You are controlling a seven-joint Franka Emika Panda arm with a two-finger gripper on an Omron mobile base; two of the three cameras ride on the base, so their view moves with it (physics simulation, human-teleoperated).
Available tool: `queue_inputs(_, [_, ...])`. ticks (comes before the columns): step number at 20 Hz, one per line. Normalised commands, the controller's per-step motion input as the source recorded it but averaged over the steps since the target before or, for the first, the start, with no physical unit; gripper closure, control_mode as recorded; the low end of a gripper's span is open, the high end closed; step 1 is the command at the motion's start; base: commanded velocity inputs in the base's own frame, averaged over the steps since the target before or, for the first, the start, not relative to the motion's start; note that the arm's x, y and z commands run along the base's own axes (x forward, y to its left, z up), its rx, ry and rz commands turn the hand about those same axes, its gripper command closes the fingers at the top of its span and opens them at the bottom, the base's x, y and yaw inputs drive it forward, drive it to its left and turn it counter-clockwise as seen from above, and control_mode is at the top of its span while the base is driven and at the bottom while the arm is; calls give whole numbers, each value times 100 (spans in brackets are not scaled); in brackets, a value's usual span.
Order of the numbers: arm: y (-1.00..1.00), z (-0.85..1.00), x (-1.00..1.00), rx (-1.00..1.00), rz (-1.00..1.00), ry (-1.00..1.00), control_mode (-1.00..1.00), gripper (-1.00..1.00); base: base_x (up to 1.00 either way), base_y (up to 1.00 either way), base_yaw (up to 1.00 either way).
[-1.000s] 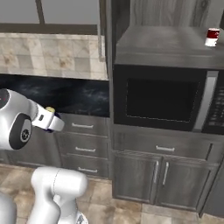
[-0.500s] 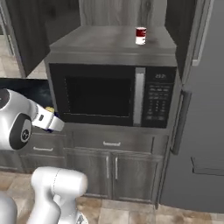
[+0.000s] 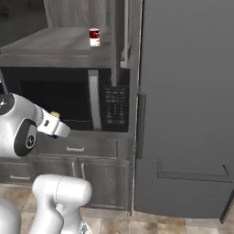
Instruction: Restock the canned food cabinet by taking the new fresh canned food from the counter and placing it in the cabinet. Then, take the old canned food from the cabinet and place it on the counter.
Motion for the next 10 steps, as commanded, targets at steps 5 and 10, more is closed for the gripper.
queue_inputs(5, [0,0,0,0,0,0,100,100,17,0,45])
queue_inputs(10, [0,0,0,0,0,0,100,100,31,-2,41])
